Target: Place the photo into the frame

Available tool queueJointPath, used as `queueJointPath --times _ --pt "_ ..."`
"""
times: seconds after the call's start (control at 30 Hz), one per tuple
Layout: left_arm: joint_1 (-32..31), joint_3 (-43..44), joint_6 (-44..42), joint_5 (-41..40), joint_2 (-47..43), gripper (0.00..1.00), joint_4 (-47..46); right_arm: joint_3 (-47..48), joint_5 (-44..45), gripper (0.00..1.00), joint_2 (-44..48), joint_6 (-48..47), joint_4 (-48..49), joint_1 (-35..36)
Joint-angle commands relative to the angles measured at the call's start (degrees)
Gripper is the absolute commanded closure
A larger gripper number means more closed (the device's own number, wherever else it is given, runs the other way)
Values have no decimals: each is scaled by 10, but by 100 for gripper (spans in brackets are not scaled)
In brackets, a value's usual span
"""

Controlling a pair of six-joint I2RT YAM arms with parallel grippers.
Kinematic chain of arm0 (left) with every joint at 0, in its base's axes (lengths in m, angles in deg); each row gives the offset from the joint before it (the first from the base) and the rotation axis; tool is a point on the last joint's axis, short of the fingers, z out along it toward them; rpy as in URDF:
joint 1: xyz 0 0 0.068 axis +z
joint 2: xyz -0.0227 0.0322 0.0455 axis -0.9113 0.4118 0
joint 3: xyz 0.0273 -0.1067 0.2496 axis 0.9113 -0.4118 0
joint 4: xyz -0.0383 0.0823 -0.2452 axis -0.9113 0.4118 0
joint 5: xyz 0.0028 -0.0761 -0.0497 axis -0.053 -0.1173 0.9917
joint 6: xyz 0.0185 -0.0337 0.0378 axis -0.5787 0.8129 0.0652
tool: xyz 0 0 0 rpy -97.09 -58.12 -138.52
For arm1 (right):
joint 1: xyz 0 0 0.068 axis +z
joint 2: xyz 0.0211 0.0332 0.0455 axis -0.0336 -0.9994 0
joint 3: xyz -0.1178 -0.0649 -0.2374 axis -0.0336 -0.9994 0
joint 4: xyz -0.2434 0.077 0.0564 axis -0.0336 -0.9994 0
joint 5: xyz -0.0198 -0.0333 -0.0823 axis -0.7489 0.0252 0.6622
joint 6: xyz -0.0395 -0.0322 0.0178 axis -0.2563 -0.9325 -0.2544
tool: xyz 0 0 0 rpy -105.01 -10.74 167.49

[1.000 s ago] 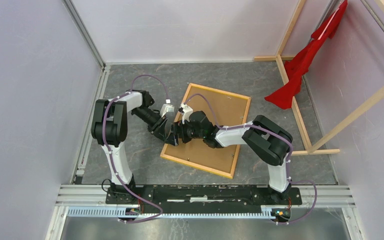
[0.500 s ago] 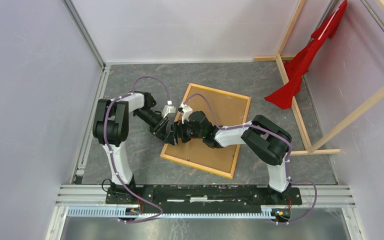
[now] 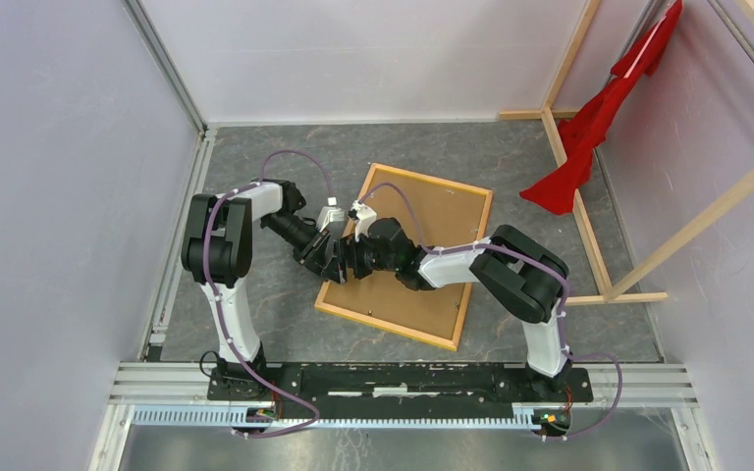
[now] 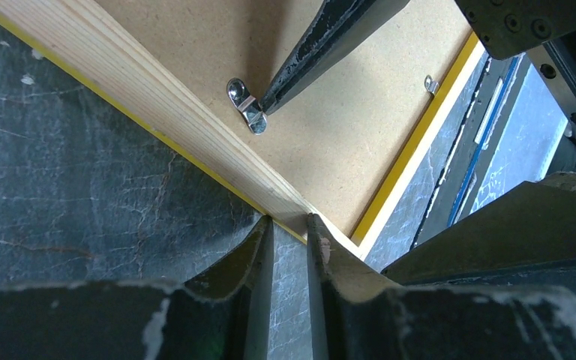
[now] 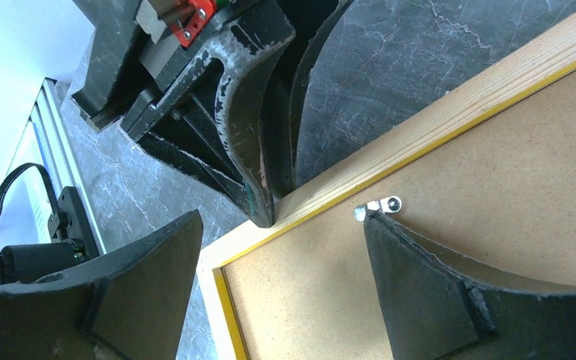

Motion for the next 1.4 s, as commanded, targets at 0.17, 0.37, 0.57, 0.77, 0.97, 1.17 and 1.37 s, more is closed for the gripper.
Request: queueJointPath --times 0.17,0.37,0.57,0.77,0.97,1.17,1.37 --pt "-5 -8 4 -17 16 77 -41 16 23 15 -25 -12 -14 -1" --pt "-5 -9 3 -19 18 78 -41 20 23 15 -33 -10 -13 -2" --pt "-5 -11 1 -19 19 78 -41 27 24 16 -41 -7 -13 -3" --pt "-5 -12 0 -19 16 78 -41 23 11 16 -40 -3 -2 -11" --pt "-1 6 -4 -18 17 78 -24 10 1 14 14 -10 -3 -17" --pt "16 44 -8 -21 15 72 -6 -44 -12 11 101 -18 3 -60" --pt "18 95 42 0 41 69 -27 -76 -13 10 128 -31 -2 -131"
